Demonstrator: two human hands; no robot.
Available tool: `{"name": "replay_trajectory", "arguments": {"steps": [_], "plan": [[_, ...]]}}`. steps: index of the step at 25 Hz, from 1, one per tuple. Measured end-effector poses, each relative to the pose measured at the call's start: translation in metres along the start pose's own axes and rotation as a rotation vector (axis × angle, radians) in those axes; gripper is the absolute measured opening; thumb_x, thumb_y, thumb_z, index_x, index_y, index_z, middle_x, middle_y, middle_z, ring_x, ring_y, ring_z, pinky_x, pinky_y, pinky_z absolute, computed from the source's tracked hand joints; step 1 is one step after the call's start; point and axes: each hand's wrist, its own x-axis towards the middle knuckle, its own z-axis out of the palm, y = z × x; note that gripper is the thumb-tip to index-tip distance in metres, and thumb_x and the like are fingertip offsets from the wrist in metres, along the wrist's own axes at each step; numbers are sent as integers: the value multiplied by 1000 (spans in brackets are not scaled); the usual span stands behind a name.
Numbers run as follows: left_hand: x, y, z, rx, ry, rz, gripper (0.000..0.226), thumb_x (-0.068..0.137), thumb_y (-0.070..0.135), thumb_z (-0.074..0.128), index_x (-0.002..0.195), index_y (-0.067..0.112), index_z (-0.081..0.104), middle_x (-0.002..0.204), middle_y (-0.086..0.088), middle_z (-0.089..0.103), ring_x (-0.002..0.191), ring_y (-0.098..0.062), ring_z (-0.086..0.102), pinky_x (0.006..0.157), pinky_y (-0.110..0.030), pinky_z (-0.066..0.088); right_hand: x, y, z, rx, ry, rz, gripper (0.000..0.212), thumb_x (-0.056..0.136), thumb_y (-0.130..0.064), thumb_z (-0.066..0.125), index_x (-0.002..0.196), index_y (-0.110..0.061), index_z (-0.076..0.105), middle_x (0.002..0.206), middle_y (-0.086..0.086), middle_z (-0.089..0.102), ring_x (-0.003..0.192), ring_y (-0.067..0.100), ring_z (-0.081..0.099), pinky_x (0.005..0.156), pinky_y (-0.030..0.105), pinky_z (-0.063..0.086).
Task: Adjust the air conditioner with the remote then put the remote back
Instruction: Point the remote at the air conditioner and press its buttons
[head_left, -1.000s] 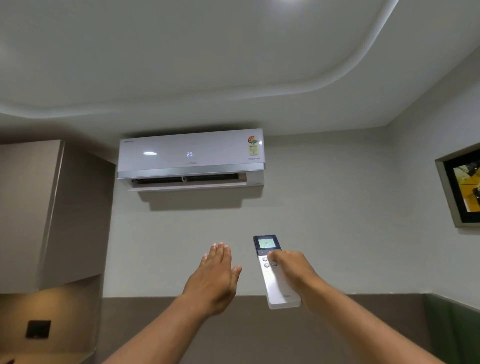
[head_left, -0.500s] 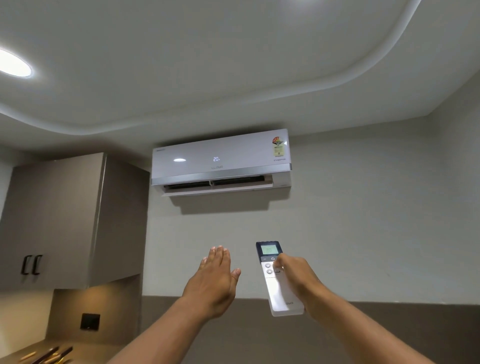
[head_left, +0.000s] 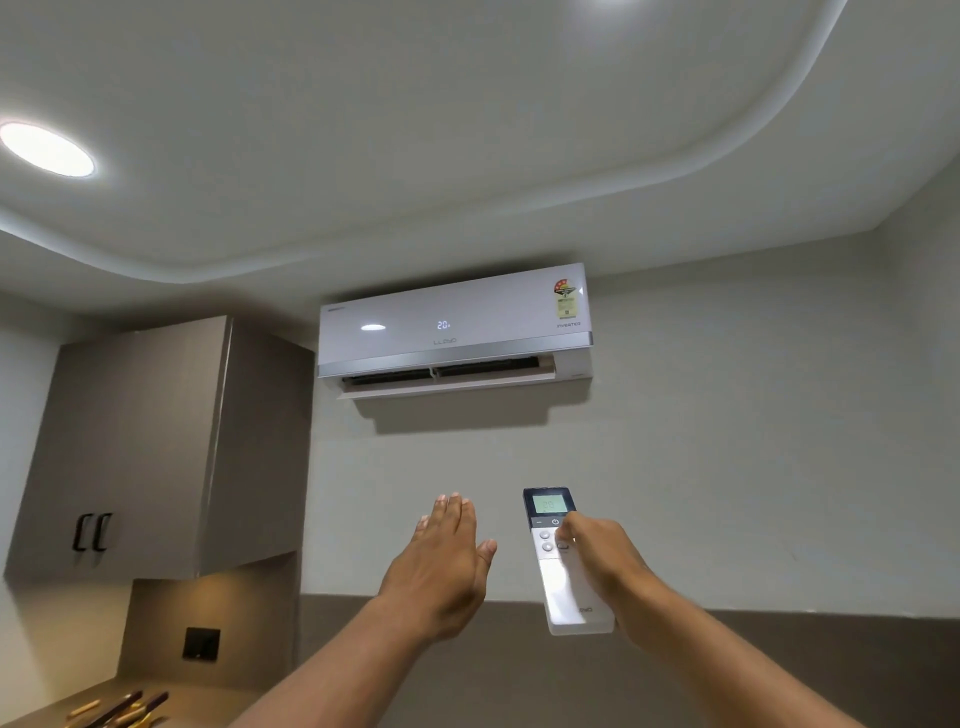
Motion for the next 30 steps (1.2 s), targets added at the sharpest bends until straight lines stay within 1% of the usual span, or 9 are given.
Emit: {"name": "replay_trajectory", "arguments": {"steps": [7,11,13,15,16,19,23,27,30], "plan": [[16,100,21,-103,33,156,65,100,48,12,152,14,-4,163,-4,-8,148,-15,-10,115,-30,-5,-19,5,-88,-47,164,20,18,82,-20,48,74,-11,60,68,10,65,57,27,58,58,28,44],[26,192,41,-240,19,279,66,99,50,12,152,14,-4,163,-3,-8,148,-15,-10,113,-29,-5,-50,9,-172,-107,332,44,21,85,-20,47,75,-11,63,65,8,67,55,25,61,54,24,46],[30,248,48,-329,9,362,66,99,50,12,152,14,-3,163,-4,-7,148,-15,-10,113,-28,-5,-72,9,-220,-168,448,41,21,89,-23,46,83,-13,63,69,7,67,60,23,63,52,24,44],[32,298,52,-387,35,428,66,99,51,12,152,15,-3,163,-3,-7,148,-16,-9,113,-28,-5,-93,4,-261,-205,537,59,22,93,-27,45,97,-13,63,76,7,68,66,23,65,51,23,44],[32,327,51,-427,37,468,67,99,52,12,152,15,-3,163,-3,-7,148,-16,-9,112,-28,-5,-106,2,-283,-231,595,66,23,94,-28,45,99,-14,62,78,8,68,67,23,65,51,23,44],[24,413,47,-535,39,589,68,98,55,11,152,18,-4,163,-2,-8,148,-17,-9,110,-28,-5,-150,-11,-341,-308,778,91,23,95,-29,44,88,-15,61,75,9,67,64,22,65,49,22,42],[-1,510,35,-683,2,775,69,97,57,11,152,18,-4,163,-2,-8,148,-18,-9,110,-28,-4,-214,-28,-398,-373,993,148,26,96,-31,43,84,-16,60,76,11,68,64,24,67,51,24,43],[-31,584,14,-806,-9,900,70,97,58,11,153,19,-4,163,-1,-7,148,-18,-8,110,-30,-2,-281,-43,-429,-434,1163,182,24,94,-28,43,84,-15,61,75,10,70,62,24,67,52,24,44],[-68,633,-13,-897,-27,1052,69,97,56,11,153,17,-4,163,-2,-6,148,-19,-8,110,-29,-3,-337,-60,-442,-488,1332,203,23,93,-27,44,83,-14,61,73,9,69,59,23,66,51,24,43]]}}
